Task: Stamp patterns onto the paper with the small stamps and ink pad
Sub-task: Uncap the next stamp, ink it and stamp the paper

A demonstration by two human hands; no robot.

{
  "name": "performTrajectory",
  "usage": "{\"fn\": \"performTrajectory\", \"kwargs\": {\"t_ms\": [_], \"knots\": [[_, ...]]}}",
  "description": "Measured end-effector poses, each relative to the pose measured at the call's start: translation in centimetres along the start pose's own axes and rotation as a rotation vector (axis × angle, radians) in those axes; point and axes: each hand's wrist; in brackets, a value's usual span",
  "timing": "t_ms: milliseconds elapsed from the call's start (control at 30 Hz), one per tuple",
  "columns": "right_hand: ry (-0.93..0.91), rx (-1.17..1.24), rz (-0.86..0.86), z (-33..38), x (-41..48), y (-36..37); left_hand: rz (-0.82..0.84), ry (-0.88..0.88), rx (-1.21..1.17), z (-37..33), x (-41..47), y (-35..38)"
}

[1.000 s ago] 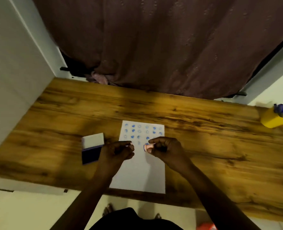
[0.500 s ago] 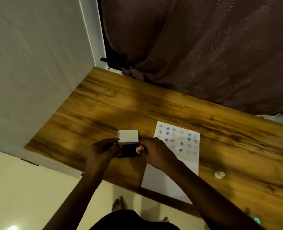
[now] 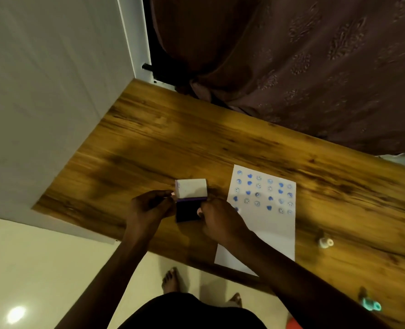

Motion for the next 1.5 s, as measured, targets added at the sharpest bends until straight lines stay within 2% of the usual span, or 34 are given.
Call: {"fn": "performTrajectory", "kwargs": {"t_ms": [300,500,667,800,900,1067,1500], "knots": [[0.015,-0.096,0.104,0.7,0.7,0.3,0.022,-0.009,-0.011,-0.3,0.8,0.6],[0.051,0.023,-0.033,1.1,0.4,-1.0,0.041,-0.016,-0.001,-1.1,0.8,1.6],[0.073,0.345,-0.142,-1.4,0.2,-2.7,0.074,-0.038,0.013,-1.5,0.3,2.9],[0.228,0.533,-0.272,-4.6,-1.1,-4.9,0.11,-0.072,0.001,-1.7,0.0,4.0],[0.322,0.406,-0.317,-7.4,-2.3,-4.9,0.141,-0.087,0.009,-1.5,-0.1,4.8],[0.368,0.142,-0.304,-9.7,-4.1,-2.9,0.159,-0.134,-0.027,-1.2,0.0,5.9],[0.323,0.072,-0.272,-9.2,-3.9,-1.4,0.168,-0.147,-0.02,-1.3,0.5,6.6]]}}
Point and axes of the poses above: each hand's wrist, its own x-axis towards the middle knuckle, its own y-axis out of the palm, z = x × y, and after that the axes turned 5 degrees about -y, right-handed
